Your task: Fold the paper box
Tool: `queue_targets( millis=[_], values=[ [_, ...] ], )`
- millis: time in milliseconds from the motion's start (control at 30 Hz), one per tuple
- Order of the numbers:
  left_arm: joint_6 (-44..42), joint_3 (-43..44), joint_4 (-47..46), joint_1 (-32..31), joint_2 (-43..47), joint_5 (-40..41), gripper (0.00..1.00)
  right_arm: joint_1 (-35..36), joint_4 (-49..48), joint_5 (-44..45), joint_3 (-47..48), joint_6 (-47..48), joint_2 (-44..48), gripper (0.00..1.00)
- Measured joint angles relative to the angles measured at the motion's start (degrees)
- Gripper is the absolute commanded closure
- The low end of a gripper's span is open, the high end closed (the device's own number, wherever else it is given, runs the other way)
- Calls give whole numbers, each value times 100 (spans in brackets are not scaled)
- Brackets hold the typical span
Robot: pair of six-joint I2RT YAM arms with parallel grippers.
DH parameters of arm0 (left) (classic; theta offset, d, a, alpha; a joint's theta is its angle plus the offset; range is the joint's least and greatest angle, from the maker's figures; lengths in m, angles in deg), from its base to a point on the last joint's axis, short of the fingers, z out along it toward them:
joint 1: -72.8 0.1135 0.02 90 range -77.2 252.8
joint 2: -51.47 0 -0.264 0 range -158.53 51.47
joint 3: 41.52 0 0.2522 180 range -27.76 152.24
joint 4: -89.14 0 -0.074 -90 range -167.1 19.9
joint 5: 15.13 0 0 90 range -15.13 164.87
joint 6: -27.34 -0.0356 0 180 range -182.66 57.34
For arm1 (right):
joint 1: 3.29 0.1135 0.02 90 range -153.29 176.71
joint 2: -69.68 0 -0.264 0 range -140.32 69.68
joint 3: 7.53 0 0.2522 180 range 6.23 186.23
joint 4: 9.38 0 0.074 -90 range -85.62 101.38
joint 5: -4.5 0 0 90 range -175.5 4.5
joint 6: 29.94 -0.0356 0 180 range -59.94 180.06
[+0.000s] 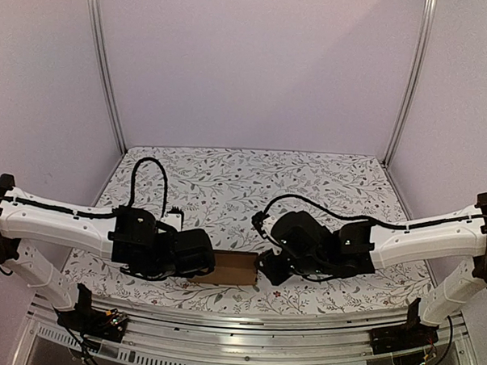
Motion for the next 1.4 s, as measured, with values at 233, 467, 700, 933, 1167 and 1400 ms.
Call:
queue_targets(
  millis=[233,467,700,933,1167,1400],
  values=[
    [52,-4,-7,-2,0,0,100,7,57,7,87,-59,-120,89],
    [85,-15,-15,-4,0,-2,100,22,184,118,166,-63,-142,100],
    [76,-15,-35,-7,-2,-7,100,22,337,114,275,-129,-142,100],
    [55,-17,-48,-7,-17,-11,100,22,463,90,452,-304,-195,100],
    [33,-81,-70,-7,-50,7,100,22,535,52,597,-680,-339,100],
    [4,-146,-76,-7,-50,33,100,20,555,-9,695,-1032,-503,100]
  ],
)
